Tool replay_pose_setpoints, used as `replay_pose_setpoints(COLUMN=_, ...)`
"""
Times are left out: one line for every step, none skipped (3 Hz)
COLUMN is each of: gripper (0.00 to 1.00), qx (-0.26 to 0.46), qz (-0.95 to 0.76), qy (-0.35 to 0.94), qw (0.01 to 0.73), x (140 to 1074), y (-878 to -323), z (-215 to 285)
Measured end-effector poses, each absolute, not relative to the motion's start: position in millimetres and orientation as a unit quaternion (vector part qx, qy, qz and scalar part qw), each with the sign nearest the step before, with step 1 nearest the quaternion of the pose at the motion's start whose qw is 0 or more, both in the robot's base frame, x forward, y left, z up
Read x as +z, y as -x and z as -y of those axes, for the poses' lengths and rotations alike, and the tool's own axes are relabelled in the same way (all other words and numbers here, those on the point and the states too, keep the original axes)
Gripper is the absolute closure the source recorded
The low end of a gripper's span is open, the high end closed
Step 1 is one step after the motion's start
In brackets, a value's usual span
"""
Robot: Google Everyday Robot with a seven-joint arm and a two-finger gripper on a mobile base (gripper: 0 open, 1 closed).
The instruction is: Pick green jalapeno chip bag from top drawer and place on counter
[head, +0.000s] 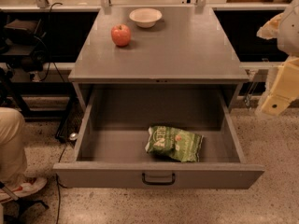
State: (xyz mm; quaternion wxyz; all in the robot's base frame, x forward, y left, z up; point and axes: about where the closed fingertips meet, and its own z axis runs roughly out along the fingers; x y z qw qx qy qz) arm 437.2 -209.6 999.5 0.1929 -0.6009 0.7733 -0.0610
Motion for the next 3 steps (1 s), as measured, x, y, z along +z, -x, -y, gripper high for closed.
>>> replay_pose_setpoints(gripper=0.0, qx=-0.061, qz=-0.773, qy=0.601, qw=0.193, x=999.6, y=-437.2, z=209.6)
replay_pose_setpoints(gripper=0.0, qx=-0.046, qz=-0.776, qy=0.603, qw=0.178, x=972.5, y=-445.8, z=204.3)
replay_pose_setpoints(gripper=0.0, qx=0.013, qz=-0.786, qy=0.599, qw=0.152, x=897.5, y=-464.6, z=180.9)
